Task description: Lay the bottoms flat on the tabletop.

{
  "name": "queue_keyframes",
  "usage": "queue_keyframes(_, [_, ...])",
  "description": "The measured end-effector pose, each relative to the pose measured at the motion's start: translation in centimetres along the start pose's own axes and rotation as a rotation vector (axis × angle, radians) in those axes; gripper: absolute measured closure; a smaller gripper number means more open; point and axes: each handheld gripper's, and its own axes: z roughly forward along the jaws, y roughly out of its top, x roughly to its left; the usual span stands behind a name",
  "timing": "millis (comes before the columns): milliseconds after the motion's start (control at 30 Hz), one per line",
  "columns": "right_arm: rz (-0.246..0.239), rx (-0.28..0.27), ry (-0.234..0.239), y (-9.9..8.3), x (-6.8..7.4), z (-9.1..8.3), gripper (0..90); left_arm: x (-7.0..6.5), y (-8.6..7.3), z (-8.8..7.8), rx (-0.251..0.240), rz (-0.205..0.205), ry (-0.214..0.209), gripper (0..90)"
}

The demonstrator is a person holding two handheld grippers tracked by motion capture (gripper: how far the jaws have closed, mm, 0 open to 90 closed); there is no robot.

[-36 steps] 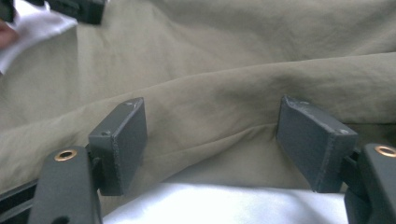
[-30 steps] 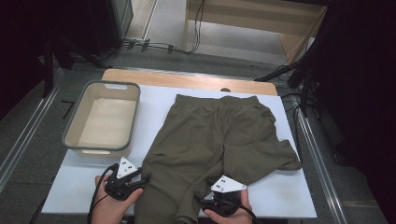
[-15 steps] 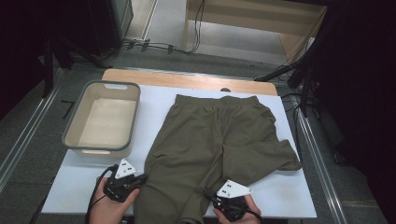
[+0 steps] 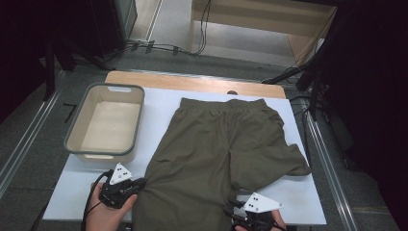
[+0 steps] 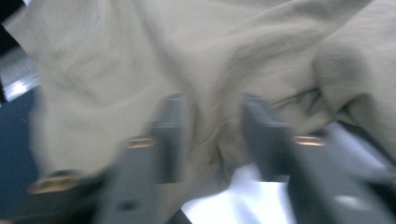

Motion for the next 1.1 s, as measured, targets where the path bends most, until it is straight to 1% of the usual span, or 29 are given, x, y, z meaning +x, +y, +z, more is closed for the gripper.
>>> queue_keyframes(33, [0.018,-0.011,-0.011,0.1,-0.4,-0.2,35.8,-0.1,0.1,-0.1,-0.013,0.005,0.002,58.6])
queue_keyframes(100, [0.052,-0.041,-0.021,0.2,-1.3,-0.7,28.9,-0.5,0.4,-0.4,-0.049,0.004,-0.018,44.7])
queue_keyframes(133, [0.059,-0.053,-0.03,0.3,-1.8,-1.0,25.8,-0.8,0.6,-0.5,-0.066,0.013,-0.026,40.6])
queue_keyframes(167, [0.065,-0.066,-0.049,0.5,-2.2,-1.3,22.9,-1.1,0.8,-0.6,-0.08,0.018,-0.033,36.5])
queue_keyframes(233, [0.071,-0.091,-0.078,0.9,-3.0,-2.0,14.7,-1.6,1.3,-0.6,-0.105,0.029,-0.057,27.8])
queue_keyframes(267, [0.073,-0.099,-0.088,1.1,-3.5,-2.3,12.5,-1.9,1.5,-0.6,-0.116,0.03,-0.069,24.1])
queue_keyframes(300, [0.084,-0.112,-0.092,1.3,-4.0,-2.6,12.3,-2.2,1.7,-0.6,-0.125,0.032,-0.085,20.7])
queue_keyframes(367, [0.102,-0.139,-0.112,1.5,-5.1,-3.4,8.0,-2.8,2.2,-0.4,-0.131,0.045,-0.098,13.0])
queue_keyframes(400, [0.115,-0.147,-0.12,1.5,-5.6,-3.7,7.4,-3.1,2.5,-0.3,-0.132,0.055,-0.103,9.6])
queue_keyframes(467, [0.127,-0.164,-0.141,1.5,-6.6,-4.4,1.2,-3.6,3.1,-0.1,-0.137,0.065,-0.13,4.0])
queue_keyframes(533, [0.135,-0.175,-0.16,1.4,-7.6,-4.9,0.0,-4.1,3.6,0.1,-0.141,0.072,-0.142,0.4])
queue_keyframes(567, [0.135,-0.179,-0.173,1.4,-8.0,-5.1,0.0,-4.4,3.9,0.2,-0.146,0.078,-0.152,0.0])
queue_keyframes(667, [0.155,-0.19,-0.206,1.5,-9.2,-5.5,0.0,-5.3,4.8,0.6,-0.154,0.096,-0.19,0.0])
queue_keyframes(700, [0.152,-0.192,-0.209,1.5,-9.6,-5.6,0.0,-5.7,5.2,0.8,-0.16,0.1,-0.206,0.0])
queue_keyframes(767, [0.151,-0.193,-0.225,1.6,-10.3,-5.8,0.0,-6.5,6.0,1.3,-0.163,0.118,-0.225,0.0])
queue_keyframes(800, [0.151,-0.189,-0.23,1.6,-10.7,-5.8,0.0,-7.0,6.4,1.6,-0.166,0.131,-0.223,0.0])
queue_keyframes(833, [0.155,-0.189,-0.235,1.7,-11.1,-5.9,0.0,-7.5,6.8,1.9,-0.163,0.146,-0.217,0.0])
queue_keyframes(867, [0.161,-0.189,-0.242,1.6,-11.5,-6.0,0.0,-8.1,7.2,2.3,-0.161,0.157,-0.221,0.0])
queue_keyframes(967, [0.181,-0.182,-0.263,1.5,-12.6,-6.3,0.0,-9.5,8.3,3.7,-0.155,0.179,-0.247,0.5])
queue_keyframes(1067, [0.193,-0.167,-0.284,1.3,-13.8,-6.7,0.0,-11.1,9.0,5.2,-0.141,0.204,-0.271,3.6])
queue_keyframes(1100, [0.201,-0.17,-0.294,1.1,-14.2,-6.9,1.7,-11.5,9.2,5.7,-0.134,0.215,-0.277,4.5])
